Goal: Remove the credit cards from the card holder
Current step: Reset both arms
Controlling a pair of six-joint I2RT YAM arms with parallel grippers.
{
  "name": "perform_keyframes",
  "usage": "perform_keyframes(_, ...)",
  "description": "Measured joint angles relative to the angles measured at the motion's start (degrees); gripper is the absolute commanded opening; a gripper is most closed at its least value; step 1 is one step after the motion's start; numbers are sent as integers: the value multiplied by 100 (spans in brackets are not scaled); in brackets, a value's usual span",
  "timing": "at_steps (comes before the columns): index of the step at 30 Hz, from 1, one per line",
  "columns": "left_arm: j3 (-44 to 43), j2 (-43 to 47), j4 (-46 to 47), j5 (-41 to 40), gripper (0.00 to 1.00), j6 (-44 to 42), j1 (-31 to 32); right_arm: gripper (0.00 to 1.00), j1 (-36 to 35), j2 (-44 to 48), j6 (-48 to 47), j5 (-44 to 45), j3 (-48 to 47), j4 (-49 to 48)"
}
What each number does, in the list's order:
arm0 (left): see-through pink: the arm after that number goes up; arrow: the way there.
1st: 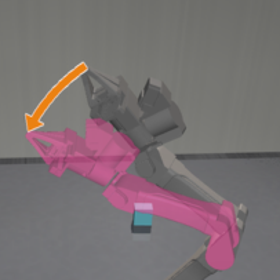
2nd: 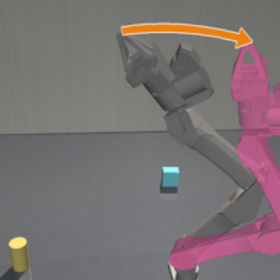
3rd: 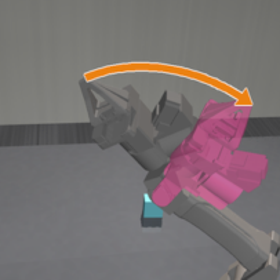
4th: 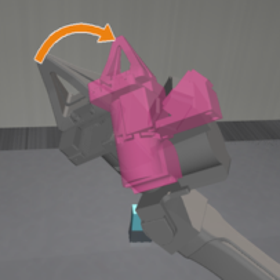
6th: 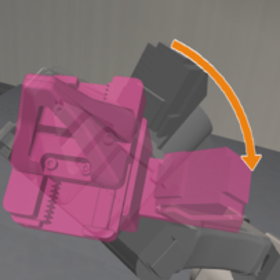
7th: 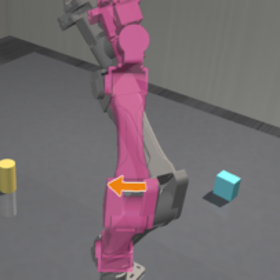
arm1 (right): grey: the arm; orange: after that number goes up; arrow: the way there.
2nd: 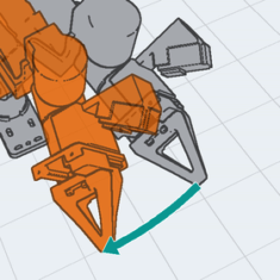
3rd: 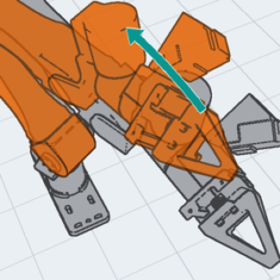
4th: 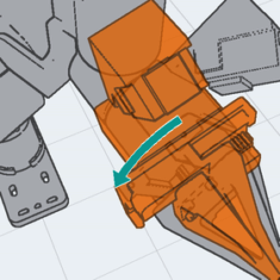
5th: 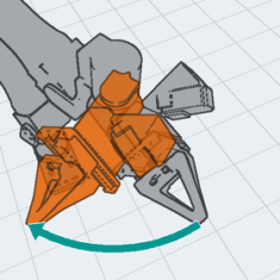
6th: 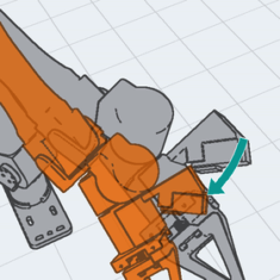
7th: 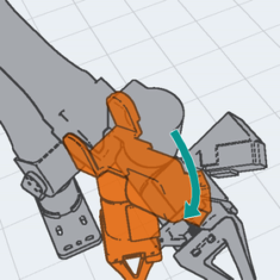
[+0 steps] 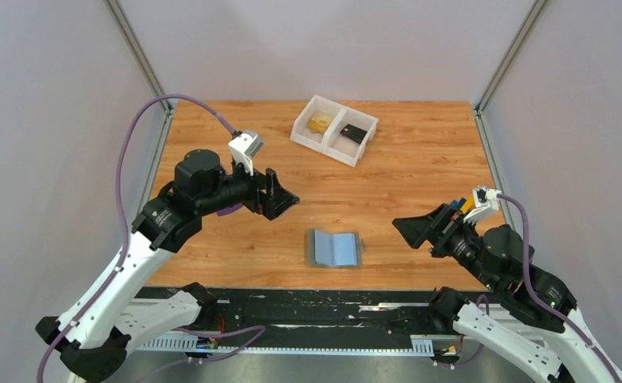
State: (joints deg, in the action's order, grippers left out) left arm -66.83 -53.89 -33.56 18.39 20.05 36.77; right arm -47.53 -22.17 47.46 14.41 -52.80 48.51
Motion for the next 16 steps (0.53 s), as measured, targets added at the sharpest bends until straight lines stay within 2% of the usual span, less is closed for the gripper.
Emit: perform_keyframes(16,684,258,144,-391,100,-44,0,100,0,94,0,96,90,219)
